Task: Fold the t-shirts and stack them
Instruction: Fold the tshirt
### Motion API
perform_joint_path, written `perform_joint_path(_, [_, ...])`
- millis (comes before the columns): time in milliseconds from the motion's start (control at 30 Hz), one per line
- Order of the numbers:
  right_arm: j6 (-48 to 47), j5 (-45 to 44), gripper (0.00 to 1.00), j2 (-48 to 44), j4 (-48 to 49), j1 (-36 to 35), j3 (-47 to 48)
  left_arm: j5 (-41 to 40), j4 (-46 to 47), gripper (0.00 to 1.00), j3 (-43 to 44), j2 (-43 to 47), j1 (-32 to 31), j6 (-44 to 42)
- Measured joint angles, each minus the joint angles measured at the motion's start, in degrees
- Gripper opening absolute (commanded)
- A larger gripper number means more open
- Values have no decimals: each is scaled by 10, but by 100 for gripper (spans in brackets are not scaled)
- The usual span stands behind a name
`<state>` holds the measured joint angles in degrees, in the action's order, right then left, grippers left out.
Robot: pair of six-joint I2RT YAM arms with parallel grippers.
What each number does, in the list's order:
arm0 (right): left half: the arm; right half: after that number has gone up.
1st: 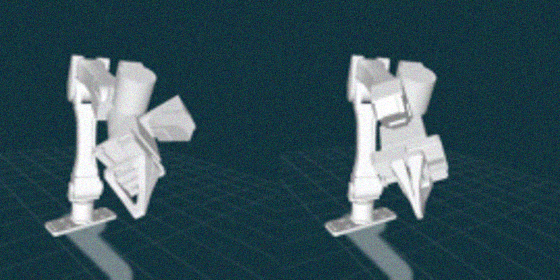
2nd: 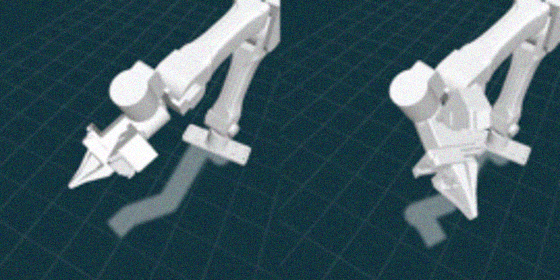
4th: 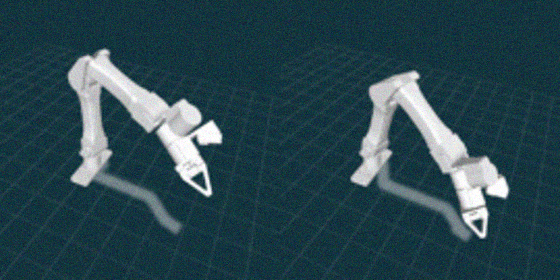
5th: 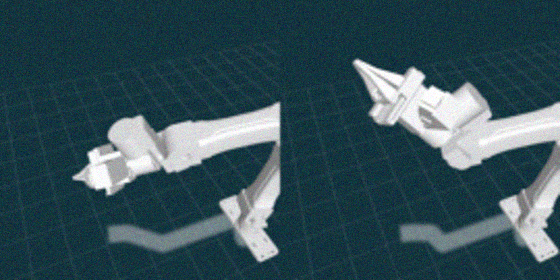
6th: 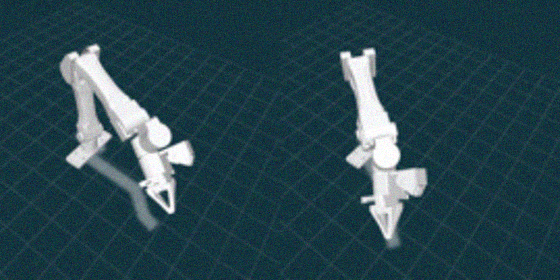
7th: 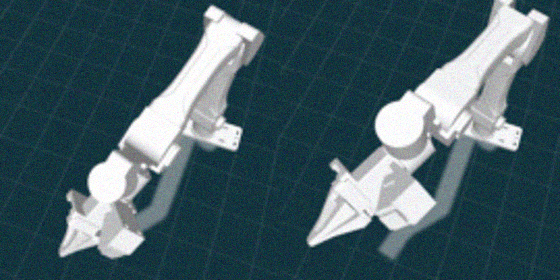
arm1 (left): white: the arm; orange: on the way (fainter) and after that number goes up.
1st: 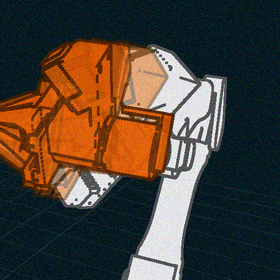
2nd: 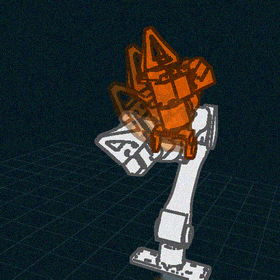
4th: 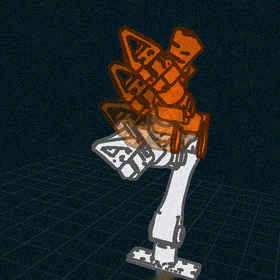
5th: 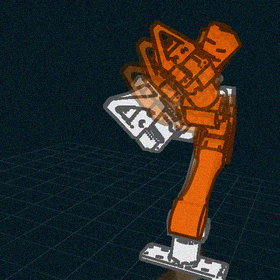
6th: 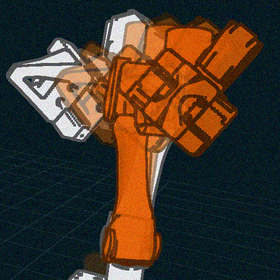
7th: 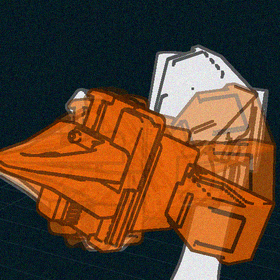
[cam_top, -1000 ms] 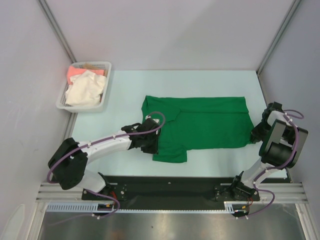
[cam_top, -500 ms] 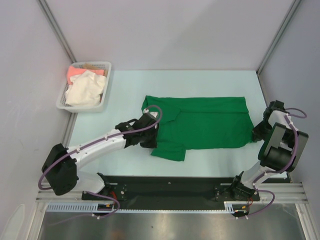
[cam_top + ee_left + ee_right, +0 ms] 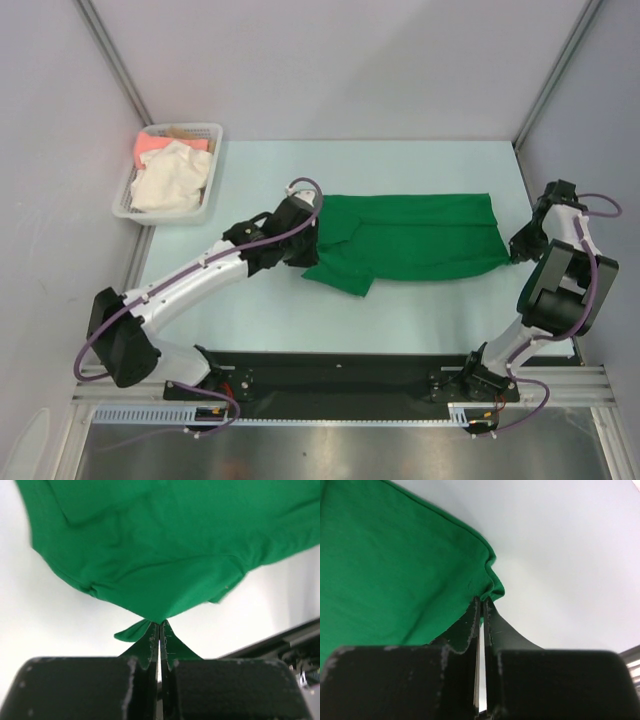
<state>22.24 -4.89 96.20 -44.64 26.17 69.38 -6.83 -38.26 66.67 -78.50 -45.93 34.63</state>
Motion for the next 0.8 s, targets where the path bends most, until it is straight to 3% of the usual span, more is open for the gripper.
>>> perform_joint_path(467, [0,21,0,147,-19,-30,153,-3,-1,0,92,-117,95,-44])
perform_joint_path(800, [0,31,0,220,-40,-39,243,1,-5,0,184,-211,122,-65])
